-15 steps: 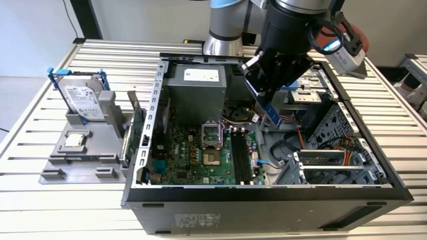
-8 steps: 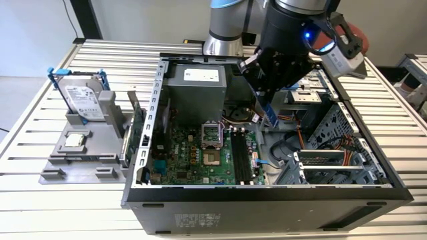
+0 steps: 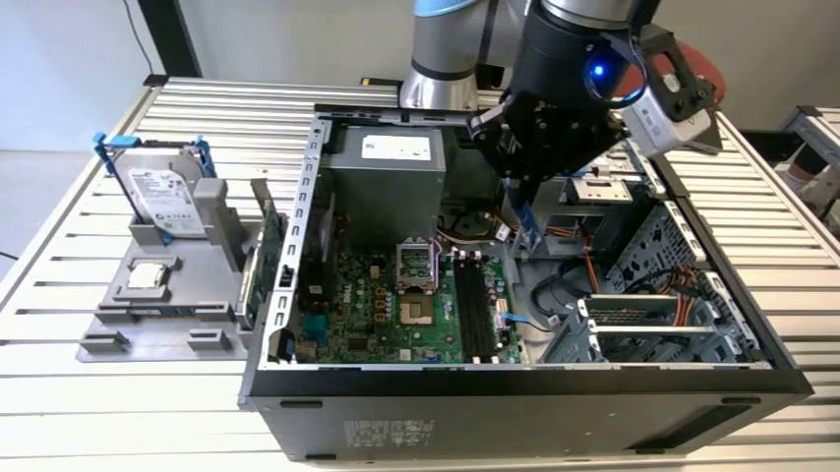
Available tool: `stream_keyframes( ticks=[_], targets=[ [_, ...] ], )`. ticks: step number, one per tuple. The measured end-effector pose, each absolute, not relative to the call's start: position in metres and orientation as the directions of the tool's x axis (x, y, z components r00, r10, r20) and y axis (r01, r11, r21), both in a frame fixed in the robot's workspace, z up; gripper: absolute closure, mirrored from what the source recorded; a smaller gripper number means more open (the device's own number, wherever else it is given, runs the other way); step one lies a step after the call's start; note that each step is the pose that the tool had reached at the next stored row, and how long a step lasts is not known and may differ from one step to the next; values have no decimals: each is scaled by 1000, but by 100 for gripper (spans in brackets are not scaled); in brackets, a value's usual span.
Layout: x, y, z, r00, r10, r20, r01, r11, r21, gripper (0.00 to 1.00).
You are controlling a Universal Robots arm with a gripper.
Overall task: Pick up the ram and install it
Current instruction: 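Insert the ram into the slot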
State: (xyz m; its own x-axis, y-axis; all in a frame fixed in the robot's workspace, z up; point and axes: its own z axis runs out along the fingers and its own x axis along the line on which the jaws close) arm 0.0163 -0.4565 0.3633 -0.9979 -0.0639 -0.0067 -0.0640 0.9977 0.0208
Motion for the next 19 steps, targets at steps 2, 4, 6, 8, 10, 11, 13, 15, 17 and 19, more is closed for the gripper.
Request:
stream_keyframes(
  ticks=[2, 4, 6, 8, 10, 11, 13, 15, 17, 19],
  targets=[
    [16, -456, 363, -999, -38, -7, -38, 999, 21, 100],
    [16, -456, 363, -1000, -14, -7, -14, 1000, 21, 100],
    [17, -456, 363, -1000, 8, -7, 8, 1000, 21, 100],
    [17, -456, 363, -1000, 30, -7, 29, 999, 21, 100],
    [17, -456, 363, -999, 51, -7, 51, 999, 21, 100],
    [17, -456, 363, -998, 59, -7, 59, 998, 21, 100],
    [18, -456, 363, -997, 76, -7, 75, 997, 21, 100],
    [18, -456, 362, -996, 86, -7, 86, 996, 21, 100],
    [18, -456, 362, -996, 87, -7, 86, 996, 21, 100],
    [19, -456, 362, -996, 86, -7, 86, 996, 21, 100]
  ],
)
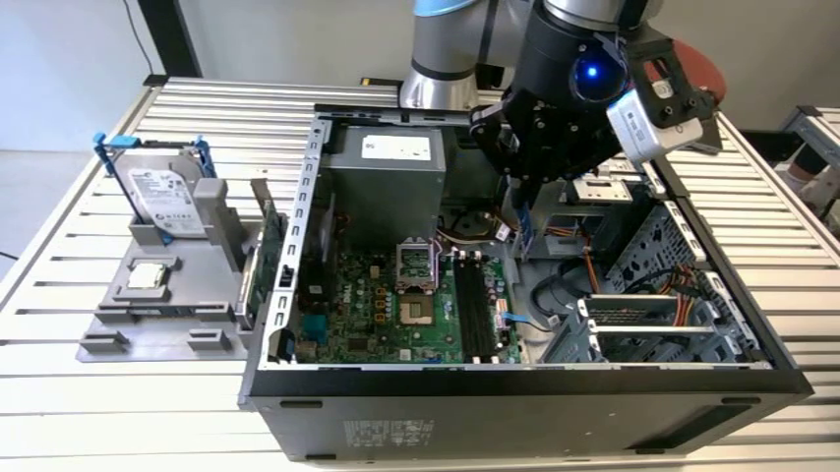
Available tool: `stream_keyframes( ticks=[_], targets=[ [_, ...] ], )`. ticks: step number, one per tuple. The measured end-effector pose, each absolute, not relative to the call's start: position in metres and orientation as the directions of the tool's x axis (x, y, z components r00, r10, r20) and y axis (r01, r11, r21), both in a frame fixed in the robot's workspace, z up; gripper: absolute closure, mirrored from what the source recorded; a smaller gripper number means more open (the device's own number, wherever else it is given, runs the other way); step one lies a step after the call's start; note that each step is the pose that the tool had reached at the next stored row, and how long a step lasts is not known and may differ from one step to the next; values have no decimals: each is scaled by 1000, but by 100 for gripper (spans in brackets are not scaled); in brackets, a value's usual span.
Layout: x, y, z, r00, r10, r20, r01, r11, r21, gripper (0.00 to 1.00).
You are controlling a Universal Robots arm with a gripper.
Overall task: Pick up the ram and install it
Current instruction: 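Insert the ram into the slot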
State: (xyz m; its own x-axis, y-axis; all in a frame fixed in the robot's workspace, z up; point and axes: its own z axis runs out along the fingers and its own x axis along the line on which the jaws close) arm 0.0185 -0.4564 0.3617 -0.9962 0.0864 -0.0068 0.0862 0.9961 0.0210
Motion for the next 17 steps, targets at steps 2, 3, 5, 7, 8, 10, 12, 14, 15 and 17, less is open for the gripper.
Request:
stream_keyframes(
  ticks=[2, 3, 5, 7, 8, 10, 12, 14, 15, 17],
  targets=[
    [20, -456, 360, -996, 86, -7, 86, 996, 21, 100],
    [20, -456, 360, -996, 87, -7, 86, 996, 21, 100],
    [22, -456, 357, -996, 88, -7, 87, 996, 21, 100],
    [23, -456, 354, -996, 90, -7, 90, 996, 21, 100],
    [23, -456, 352, -996, 91, -8, 91, 996, 21, 100],
    [23, -456, 349, -996, 94, -9, 94, 995, 21, 100],
    [24, -456, 346, -995, 96, -9, 95, 995, 21, 100],
    [24, -456, 343, -995, 97, -9, 96, 995, 21, 100],
    [25, -456, 342, -995, 97, -9, 97, 995, 21, 100],
    [25, -456, 340, -995, 97, -9, 97, 995, 21, 100]
  ],
)
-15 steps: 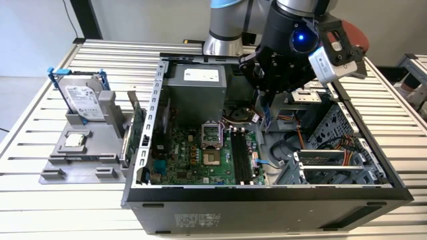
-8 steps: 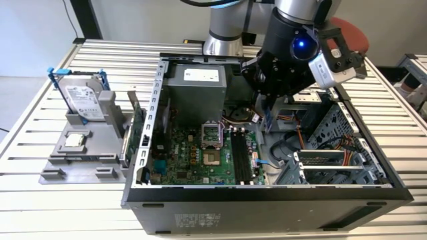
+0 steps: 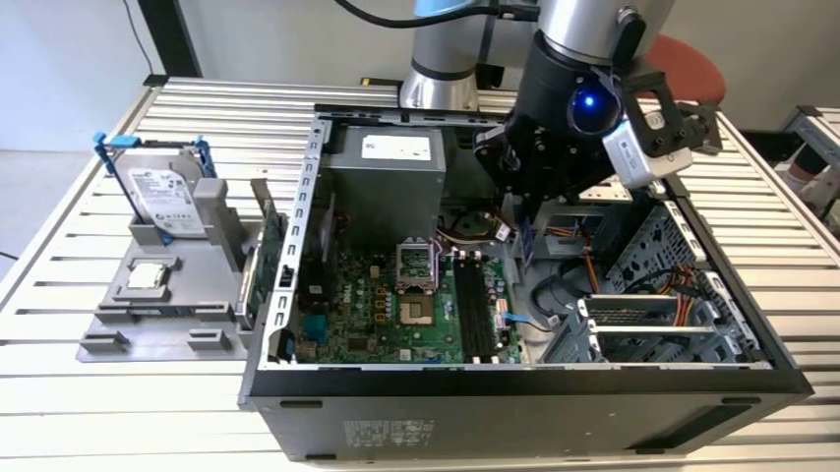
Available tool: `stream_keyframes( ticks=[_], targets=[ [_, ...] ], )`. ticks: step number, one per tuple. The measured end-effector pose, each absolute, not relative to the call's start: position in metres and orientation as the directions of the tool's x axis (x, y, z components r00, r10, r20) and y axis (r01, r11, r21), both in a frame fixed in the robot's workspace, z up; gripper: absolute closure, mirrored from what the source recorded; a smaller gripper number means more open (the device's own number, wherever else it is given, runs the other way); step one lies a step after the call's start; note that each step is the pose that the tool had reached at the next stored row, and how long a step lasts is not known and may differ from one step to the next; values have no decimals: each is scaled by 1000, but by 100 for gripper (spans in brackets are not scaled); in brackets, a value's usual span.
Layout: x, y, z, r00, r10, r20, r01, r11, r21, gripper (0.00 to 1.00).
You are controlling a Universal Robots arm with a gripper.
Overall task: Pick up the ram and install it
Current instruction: 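Insert the ram into the slot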
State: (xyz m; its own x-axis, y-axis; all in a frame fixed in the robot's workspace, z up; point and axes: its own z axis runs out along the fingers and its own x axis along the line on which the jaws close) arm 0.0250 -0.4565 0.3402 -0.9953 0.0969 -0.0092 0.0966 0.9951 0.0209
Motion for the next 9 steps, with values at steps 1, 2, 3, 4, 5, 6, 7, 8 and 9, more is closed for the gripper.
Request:
stream_keyframes(
  ticks=[1, 2, 3, 4, 5, 6, 7, 8, 9],
  targets=[
    [25, -456, 339, -995, 97, -9, 97, 995, 21, 100],
    [25, -456, 339, -995, 97, -9, 97, 995, 21, 100],
    [25, -456, 339, -995, 97, -9, 97, 995, 21, 100],
    [25, -456, 339, -995, 97, -9, 97, 995, 21, 100],
    [25, -456, 339, -995, 97, -9, 97, 995, 21, 100],
    [25, -456, 339, -995, 97, -9, 97, 995, 21, 100],
    [25, -456, 339, -995, 97, -9, 97, 995, 21, 100],
    [25, -456, 339, -995, 97, -9, 97, 995, 21, 100],
    [25, -456, 339, -995, 97, -9, 97, 995, 21, 100]
  ],
)
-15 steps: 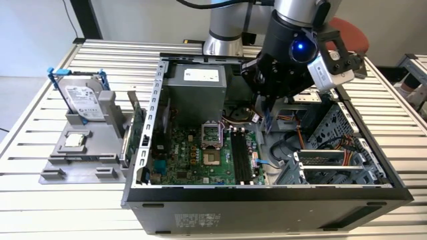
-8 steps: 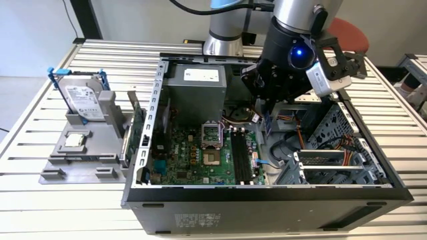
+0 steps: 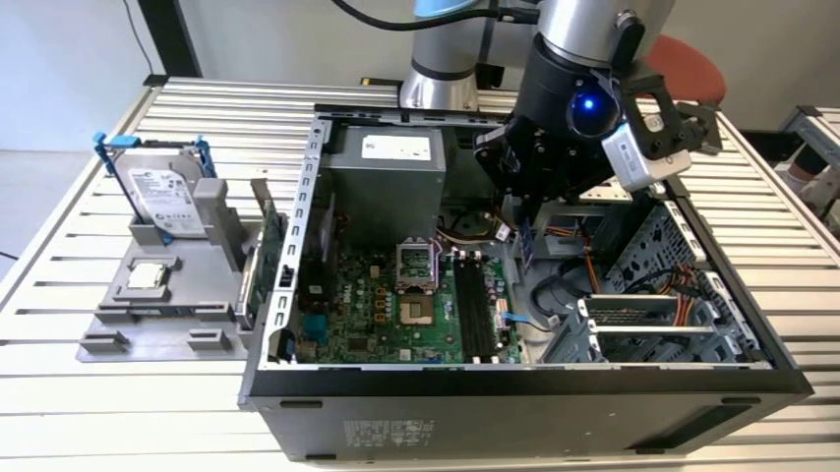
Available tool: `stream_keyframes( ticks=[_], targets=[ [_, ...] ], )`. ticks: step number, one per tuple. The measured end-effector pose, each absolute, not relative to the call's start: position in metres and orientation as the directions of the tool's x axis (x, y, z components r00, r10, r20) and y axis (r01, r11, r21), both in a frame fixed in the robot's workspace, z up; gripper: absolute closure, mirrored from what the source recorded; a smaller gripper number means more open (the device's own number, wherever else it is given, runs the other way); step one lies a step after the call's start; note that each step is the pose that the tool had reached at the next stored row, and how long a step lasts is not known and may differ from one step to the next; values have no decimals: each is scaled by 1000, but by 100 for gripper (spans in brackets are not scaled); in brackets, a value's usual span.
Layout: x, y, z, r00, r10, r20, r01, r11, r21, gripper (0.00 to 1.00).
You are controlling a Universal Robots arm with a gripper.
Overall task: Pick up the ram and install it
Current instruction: 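Insert the ram into the slot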
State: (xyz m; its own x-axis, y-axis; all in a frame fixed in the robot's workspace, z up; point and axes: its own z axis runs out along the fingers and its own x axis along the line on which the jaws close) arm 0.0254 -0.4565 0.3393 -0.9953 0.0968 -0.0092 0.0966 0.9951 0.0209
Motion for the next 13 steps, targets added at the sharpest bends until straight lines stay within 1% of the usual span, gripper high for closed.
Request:
stream_keyframes(
  ticks=[13],
  targets=[
    [26, -456, 336, -995, 98, -9, 97, 995, 21, 100]
  ],
)
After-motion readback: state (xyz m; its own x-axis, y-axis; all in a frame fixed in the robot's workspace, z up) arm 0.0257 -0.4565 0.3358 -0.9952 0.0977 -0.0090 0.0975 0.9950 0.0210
